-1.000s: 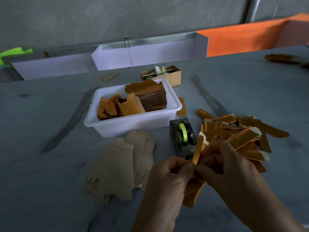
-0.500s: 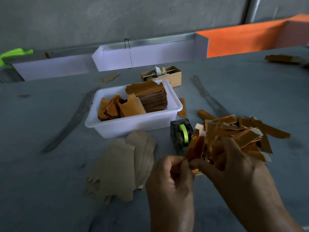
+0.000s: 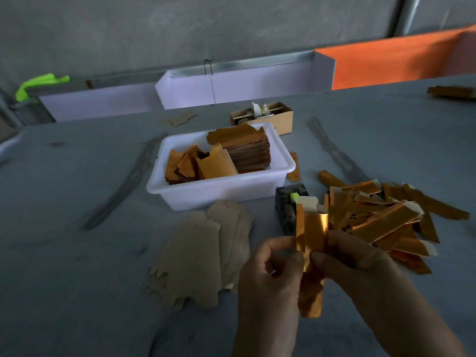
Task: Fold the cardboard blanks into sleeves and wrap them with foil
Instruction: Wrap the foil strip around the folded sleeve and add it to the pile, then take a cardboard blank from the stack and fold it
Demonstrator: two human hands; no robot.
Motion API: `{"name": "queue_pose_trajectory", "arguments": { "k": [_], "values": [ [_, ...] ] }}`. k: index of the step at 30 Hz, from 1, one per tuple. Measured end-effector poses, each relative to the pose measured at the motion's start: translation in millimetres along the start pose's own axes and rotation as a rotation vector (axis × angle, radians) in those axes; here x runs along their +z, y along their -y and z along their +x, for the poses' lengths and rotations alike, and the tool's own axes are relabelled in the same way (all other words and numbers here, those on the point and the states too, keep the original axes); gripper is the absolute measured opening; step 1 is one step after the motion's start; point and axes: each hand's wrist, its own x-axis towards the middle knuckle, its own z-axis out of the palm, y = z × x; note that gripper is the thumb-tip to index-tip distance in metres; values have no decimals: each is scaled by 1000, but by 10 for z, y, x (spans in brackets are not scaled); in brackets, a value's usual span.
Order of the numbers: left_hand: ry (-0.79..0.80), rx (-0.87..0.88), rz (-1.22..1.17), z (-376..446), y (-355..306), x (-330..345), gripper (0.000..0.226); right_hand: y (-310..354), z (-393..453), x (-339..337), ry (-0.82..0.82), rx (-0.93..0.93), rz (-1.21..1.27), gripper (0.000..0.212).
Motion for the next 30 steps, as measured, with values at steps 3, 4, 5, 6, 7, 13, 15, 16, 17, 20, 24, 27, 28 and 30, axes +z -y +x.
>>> {"name": "queue_pose_trajectory", "arguments": {
  "k": [3,4,5,6,7,13,15,16,17,20,24,27,28,30],
  "values": [
    [57,-81,-53,38,-7,-41,13,-16,46,-85,31,27,-79,29],
    [61,-46,10,53,9,-72,9,-31,74,-129,13,35,-103,25],
    [19,40,173,81,30,-122,4,-45,119,-187,-32,27,-145,21],
    [-57,144,403,122,67,-199,3,-58,177,-258,-107,2,-214,18],
    [-140,227,659,163,95,-281,11,-64,245,-337,-202,-26,-287,19],
    [-213,-137,1693,332,240,-642,76,-123,675,-791,-555,57,-618,24],
    [-171,-158,1721,357,301,-648,72,-156,652,-784,-623,71,-679,34],
    [-142,-159,1738,364,322,-642,67,-163,602,-743,-641,16,-679,28],
    [-113,-152,1758,376,323,-641,62,-176,536,-687,-642,-64,-662,19],
    [-35,-83,1782,413,321,-684,50,-234,336,-540,-589,-199,-605,10],
    [40,-3,1733,353,223,-735,35,-303,214,-513,-546,-171,-561,13],
    [-83,22,1602,300,91,-801,24,-213,150,-496,-535,-149,-471,15],
    [-145,2,1582,275,26,-794,24,-163,114,-475,-526,-158,-432,17],
    [-287,51,1545,217,-98,-721,16,-72,24,-402,-467,-197,-381,25]
  ]
}}
